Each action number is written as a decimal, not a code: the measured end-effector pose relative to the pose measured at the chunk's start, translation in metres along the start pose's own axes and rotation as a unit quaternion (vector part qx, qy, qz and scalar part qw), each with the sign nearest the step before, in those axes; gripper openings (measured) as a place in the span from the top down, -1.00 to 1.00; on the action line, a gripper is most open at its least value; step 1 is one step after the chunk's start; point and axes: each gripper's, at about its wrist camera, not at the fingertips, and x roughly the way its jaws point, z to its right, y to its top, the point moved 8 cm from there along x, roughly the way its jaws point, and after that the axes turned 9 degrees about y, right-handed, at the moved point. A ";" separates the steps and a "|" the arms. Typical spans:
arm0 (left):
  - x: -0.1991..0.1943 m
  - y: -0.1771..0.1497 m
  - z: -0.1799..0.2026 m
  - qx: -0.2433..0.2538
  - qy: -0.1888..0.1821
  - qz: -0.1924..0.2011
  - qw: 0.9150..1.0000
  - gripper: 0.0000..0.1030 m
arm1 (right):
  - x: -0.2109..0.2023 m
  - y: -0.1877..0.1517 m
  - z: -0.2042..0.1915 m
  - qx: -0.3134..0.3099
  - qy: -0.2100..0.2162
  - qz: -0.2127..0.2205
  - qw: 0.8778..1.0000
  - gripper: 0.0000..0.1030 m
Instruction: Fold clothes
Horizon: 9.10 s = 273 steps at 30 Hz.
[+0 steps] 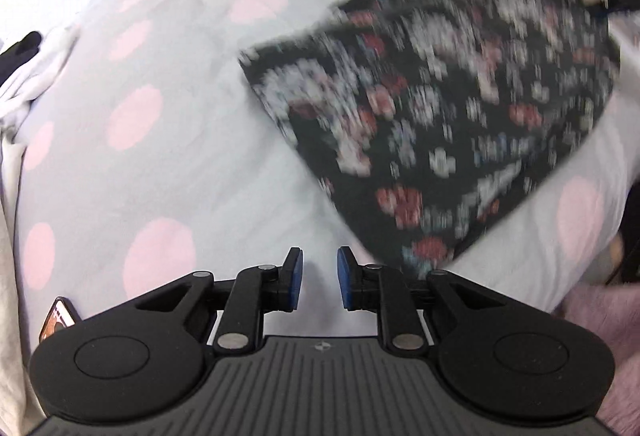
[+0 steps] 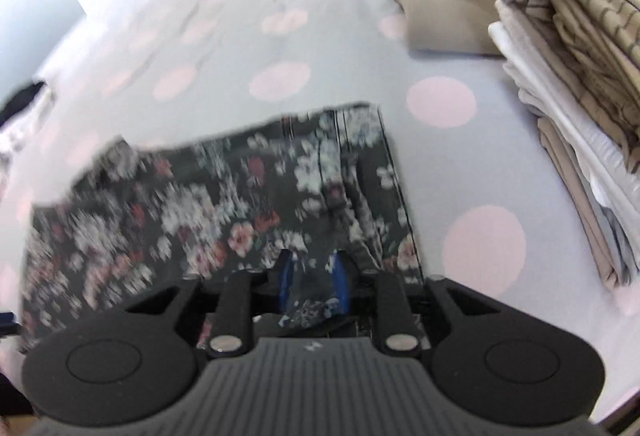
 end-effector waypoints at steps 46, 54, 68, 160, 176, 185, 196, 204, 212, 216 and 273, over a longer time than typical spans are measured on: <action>-0.003 0.071 -0.027 -0.104 -0.008 0.072 0.992 0.52 | -0.032 0.052 -0.049 0.044 0.140 0.001 0.989 0.55; -0.024 0.077 -0.022 -0.106 -0.028 0.103 0.989 0.52 | -0.045 0.063 -0.173 -0.020 0.207 -0.010 0.978 0.55; -0.022 0.063 -0.064 -0.162 -0.008 0.095 0.982 0.52 | 0.062 0.003 -0.304 -0.112 0.168 -0.117 0.972 0.55; 0.054 0.064 -0.028 -0.244 -0.138 0.073 0.957 0.56 | 0.096 -0.031 -0.144 0.003 0.203 -0.023 0.979 0.78; -0.103 0.238 0.044 -0.100 -0.213 0.230 0.944 0.60 | -0.112 0.026 -0.096 0.057 0.159 0.184 0.968 0.80; -0.193 0.410 0.196 0.047 -0.307 0.296 0.903 0.60 | -0.284 0.059 0.010 0.151 0.056 0.342 0.926 0.80; -0.207 0.539 0.391 0.182 -0.359 0.306 0.863 0.60 | -0.362 0.064 0.122 0.250 -0.044 0.430 0.867 0.79; -0.151 0.570 0.471 0.246 -0.356 0.274 0.859 0.60 | -0.337 0.062 0.188 0.308 -0.073 0.424 0.849 0.79; -0.085 0.568 0.512 0.274 -0.347 0.242 0.864 0.59 | -0.306 0.048 0.240 0.331 -0.103 0.389 0.853 0.79; -0.069 0.571 0.519 0.268 -0.335 0.237 0.872 0.52 | -0.292 0.048 0.254 0.334 -0.112 0.375 0.858 0.68; -0.094 0.500 0.469 0.232 -0.228 0.252 0.912 0.77 | -0.261 0.062 0.185 0.126 -0.236 0.210 0.940 -0.09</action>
